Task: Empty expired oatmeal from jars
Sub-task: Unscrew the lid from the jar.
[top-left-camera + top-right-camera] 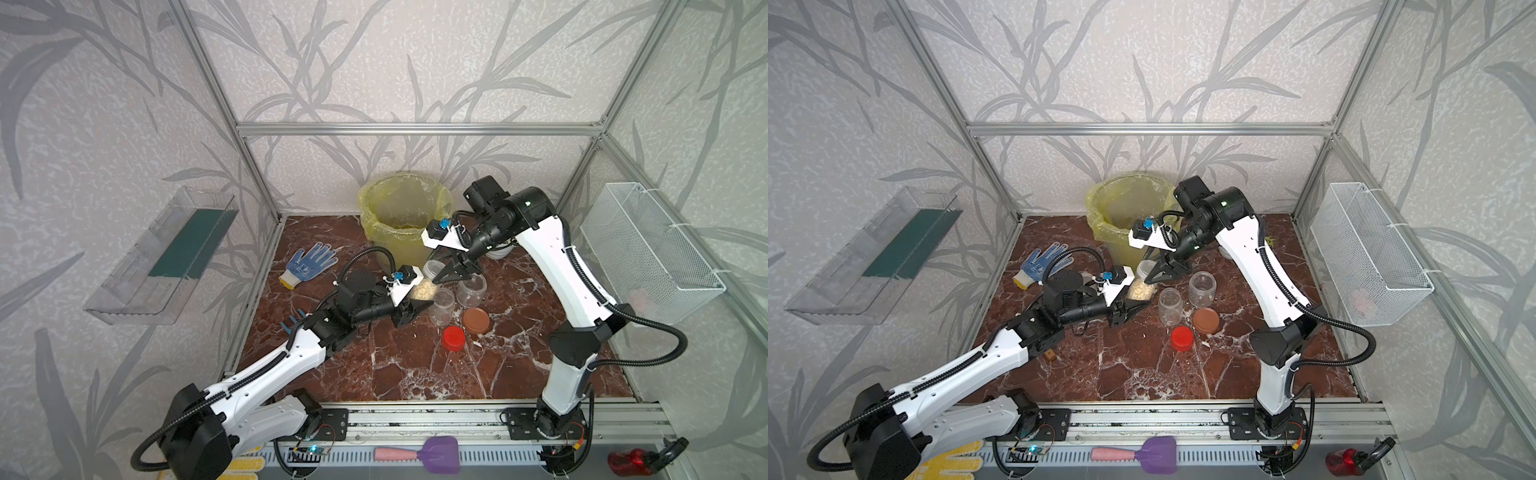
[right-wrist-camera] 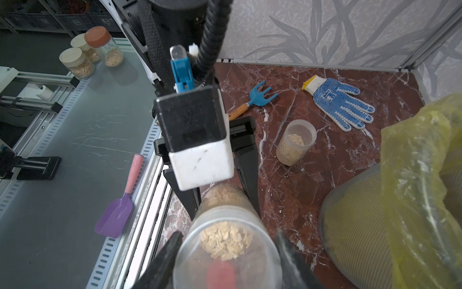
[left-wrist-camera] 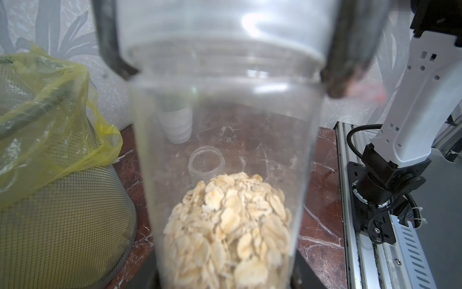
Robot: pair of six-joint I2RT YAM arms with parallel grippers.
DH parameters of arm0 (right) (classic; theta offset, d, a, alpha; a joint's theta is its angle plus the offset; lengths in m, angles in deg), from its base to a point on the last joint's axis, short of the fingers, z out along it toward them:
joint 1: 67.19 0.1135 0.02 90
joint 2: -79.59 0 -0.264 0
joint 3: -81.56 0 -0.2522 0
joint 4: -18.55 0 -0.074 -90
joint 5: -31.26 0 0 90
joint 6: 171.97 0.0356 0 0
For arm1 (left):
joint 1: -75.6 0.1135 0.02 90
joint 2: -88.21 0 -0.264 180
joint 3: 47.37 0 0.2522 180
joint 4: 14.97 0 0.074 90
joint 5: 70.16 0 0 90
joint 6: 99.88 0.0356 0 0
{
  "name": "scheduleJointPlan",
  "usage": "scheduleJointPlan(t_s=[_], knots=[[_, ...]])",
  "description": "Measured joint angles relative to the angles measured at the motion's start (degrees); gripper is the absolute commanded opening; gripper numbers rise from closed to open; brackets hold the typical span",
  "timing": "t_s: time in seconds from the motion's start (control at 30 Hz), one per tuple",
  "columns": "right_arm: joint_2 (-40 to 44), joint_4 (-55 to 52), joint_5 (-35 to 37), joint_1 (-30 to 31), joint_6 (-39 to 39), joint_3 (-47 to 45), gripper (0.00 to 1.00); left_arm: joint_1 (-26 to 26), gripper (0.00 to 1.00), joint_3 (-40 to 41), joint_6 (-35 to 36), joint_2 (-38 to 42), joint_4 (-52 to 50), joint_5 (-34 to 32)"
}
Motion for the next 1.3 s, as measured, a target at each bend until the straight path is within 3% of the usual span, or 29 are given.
scheduleJointPlan(t_s=[0.57,0.97,1.3], knots=[[6.1,5.4,4.1,0.7,3.0,-8.0,0.31,2.2,0.0,1.3,1.2,0.6,1.3,5.9],[7.6,7.1,2.3,0.2,2.7,-11.5,0.42,2.2,0.0,1.3,0.3,0.5,1.1,8.0],[10.6,12.0,0.6,-0.2,5.1,-18.1,0.61,2.2,0.0,0.4,-0.1,0.6,-2.3,8.9]])
